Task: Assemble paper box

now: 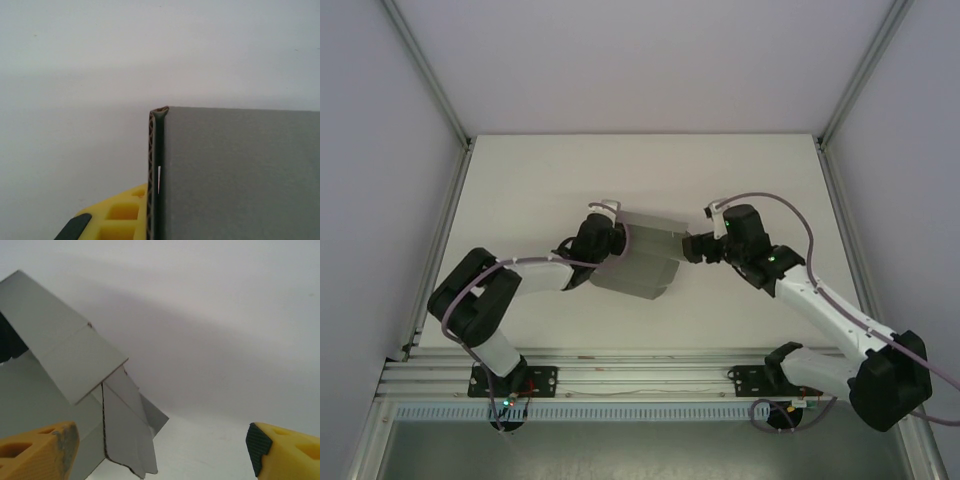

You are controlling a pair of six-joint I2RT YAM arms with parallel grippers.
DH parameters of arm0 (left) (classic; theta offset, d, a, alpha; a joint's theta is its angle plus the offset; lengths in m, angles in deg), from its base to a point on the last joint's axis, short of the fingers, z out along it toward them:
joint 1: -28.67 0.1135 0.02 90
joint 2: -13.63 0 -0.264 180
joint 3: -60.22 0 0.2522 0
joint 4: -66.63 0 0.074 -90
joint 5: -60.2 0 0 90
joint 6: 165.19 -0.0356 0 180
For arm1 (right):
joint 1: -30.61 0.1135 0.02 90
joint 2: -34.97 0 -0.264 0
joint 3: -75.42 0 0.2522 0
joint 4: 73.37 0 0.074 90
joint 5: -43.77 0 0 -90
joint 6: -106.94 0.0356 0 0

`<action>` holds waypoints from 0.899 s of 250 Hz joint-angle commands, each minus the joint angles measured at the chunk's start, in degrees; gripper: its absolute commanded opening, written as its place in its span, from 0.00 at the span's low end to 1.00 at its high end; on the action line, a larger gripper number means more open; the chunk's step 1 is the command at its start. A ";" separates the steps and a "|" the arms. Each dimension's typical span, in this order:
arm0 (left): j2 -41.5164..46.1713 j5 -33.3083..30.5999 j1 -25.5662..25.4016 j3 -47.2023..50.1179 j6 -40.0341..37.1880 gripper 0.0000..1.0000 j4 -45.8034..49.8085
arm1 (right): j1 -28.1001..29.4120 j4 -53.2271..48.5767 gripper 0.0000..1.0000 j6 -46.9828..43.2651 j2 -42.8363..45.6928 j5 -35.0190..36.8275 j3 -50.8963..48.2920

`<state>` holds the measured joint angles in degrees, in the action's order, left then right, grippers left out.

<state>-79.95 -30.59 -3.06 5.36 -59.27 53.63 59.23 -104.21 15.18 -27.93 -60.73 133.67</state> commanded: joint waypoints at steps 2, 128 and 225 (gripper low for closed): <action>3.59 8.76 3.41 -0.44 3.53 0.00 0.77 | -1.40 3.87 0.84 -1.11 0.59 -5.73 -1.29; 5.83 29.28 6.67 4.01 -0.21 0.00 -8.20 | -9.37 11.93 0.58 2.51 -9.02 -25.62 1.24; 5.21 13.57 6.50 2.37 2.98 0.00 -0.13 | -9.32 12.72 0.81 5.53 -0.62 -18.59 0.65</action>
<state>-74.68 -11.54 3.92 8.59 -58.11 51.73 49.94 -93.89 18.40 -34.55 -82.37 133.98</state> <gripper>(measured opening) 0.107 0.787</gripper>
